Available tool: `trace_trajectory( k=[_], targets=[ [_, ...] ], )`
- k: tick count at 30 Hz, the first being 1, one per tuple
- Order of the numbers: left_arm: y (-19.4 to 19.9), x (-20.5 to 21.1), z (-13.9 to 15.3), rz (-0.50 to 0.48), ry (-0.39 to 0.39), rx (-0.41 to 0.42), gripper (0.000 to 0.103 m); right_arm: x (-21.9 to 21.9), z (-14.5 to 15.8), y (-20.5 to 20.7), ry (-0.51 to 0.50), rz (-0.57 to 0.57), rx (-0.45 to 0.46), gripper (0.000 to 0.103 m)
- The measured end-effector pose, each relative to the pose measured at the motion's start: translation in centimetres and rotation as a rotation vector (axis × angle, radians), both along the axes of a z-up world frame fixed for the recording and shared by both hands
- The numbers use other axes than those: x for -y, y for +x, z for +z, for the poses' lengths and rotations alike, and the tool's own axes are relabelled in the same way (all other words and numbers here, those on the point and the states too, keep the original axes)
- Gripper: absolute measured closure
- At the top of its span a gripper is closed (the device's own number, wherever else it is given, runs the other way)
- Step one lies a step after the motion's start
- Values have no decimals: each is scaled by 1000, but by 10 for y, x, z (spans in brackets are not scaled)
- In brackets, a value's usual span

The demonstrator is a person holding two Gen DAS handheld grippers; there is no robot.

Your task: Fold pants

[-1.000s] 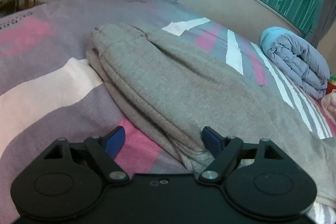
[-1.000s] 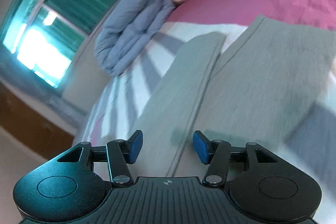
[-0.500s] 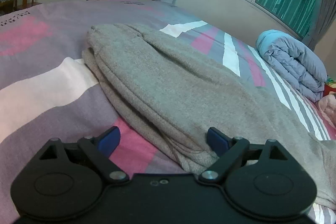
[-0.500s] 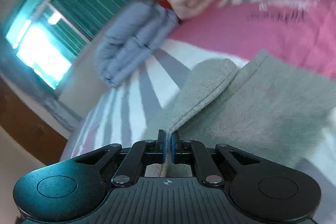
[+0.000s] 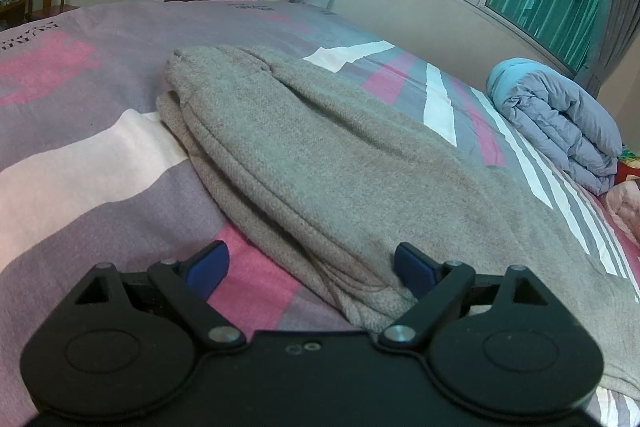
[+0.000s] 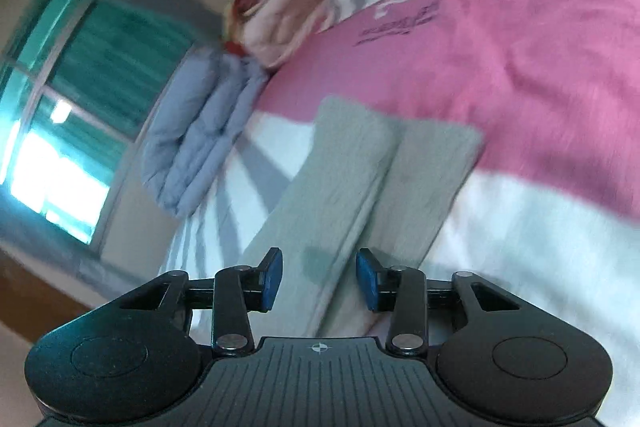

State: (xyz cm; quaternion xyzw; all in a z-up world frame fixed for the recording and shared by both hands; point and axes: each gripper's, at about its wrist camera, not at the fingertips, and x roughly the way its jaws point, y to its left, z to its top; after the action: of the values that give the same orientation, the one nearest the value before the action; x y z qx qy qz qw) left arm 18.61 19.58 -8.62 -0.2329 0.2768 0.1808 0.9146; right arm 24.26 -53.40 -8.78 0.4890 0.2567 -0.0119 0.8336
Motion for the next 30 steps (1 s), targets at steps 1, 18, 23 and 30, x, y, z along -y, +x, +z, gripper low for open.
trace_trajectory(
  k=[1, 18, 23, 30],
  targets=[
    [0, 0, 0, 0, 0, 0, 20, 6, -2, 3, 16, -15, -3, 62],
    [-1, 1, 0, 2, -2, 3, 19, 23, 17, -23, -100, -84, -52, 95],
    [-2, 0, 0, 2, -1, 5, 19, 30, 2, -33, 42, -57, 0, 64],
    [-3, 0, 0, 5, 0, 4, 19, 21, -8, 2, 69, -16, -46, 78]
  ],
)
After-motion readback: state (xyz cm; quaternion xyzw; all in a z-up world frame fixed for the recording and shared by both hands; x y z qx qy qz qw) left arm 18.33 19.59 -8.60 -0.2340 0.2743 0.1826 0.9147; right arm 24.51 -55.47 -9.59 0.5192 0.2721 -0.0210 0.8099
